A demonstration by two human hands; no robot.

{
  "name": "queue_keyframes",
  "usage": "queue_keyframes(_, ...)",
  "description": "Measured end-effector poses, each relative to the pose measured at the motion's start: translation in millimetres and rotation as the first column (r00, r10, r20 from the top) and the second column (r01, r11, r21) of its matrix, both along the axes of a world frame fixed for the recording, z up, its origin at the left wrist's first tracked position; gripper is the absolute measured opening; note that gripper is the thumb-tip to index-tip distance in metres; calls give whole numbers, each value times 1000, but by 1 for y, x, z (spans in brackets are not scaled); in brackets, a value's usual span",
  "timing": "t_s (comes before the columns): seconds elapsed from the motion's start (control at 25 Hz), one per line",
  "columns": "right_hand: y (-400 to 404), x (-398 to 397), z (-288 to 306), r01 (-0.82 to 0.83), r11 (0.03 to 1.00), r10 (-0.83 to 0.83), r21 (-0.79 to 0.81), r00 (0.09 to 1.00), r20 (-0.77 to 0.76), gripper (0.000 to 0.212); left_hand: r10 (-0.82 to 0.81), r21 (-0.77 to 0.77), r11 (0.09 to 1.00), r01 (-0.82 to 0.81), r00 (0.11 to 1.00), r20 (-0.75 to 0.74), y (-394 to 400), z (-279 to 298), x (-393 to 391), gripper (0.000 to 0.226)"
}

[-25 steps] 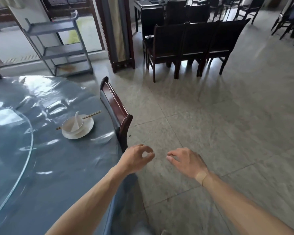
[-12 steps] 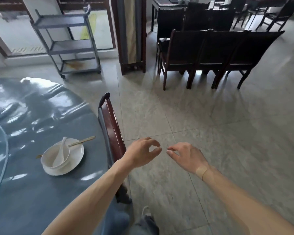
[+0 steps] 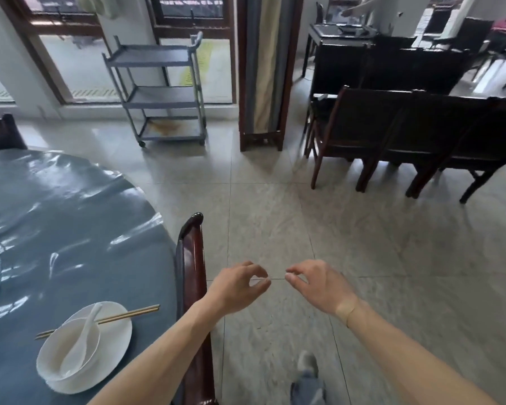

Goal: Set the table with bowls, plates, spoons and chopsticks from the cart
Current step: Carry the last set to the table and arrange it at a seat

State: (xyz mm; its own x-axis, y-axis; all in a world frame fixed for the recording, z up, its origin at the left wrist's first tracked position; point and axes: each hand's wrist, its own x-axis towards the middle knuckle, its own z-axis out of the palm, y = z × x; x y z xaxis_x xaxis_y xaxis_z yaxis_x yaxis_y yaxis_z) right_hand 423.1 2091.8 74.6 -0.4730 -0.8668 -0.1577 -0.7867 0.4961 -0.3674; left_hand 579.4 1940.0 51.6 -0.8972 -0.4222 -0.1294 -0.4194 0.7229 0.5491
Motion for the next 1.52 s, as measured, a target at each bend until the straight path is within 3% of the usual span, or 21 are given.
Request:
queue_keyframes(0.2,-99,-63,-15,-220,976,219,0,975,28,39,237,-14,971,-237,971,-25,-57,-14,-29,37)
queue_keyframes(0.4,-191,-98,-11,-452,892,451,6,890,64,37,512,19,859,-512,859,-10,-92,-10,-38,37)
queue_keyframes(0.6,-275,-80,-8,-714,699,715,-29,698,40,34,763,58,647,-761,644,-52,-99,-3,-9,29)
queue_keyframes(0.8,-326,9,-20,-900,428,904,-77,427,29,30,947,105,321,-941,315,-66,-77,-7,62,22)
queue_keyframes(0.92,-342,71,-28,-955,291,957,-65,289,29,29,994,152,97,-984,88,-69,-58,-15,111,16)
queue_keyframes(1.08,-356,137,-41,-982,182,982,-53,179,59,28,985,229,-152,-961,-167,-48,-38,-26,167,14)
queue_keyframes(1.28,-377,190,-66,-988,155,985,20,156,68,30,956,207,-293,-933,-292,37,-15,-47,216,17)
queue_keyframes(1.52,-395,220,-99,-978,142,985,151,156,80,33,867,293,-498,-816,-479,138,2,-82,234,12)
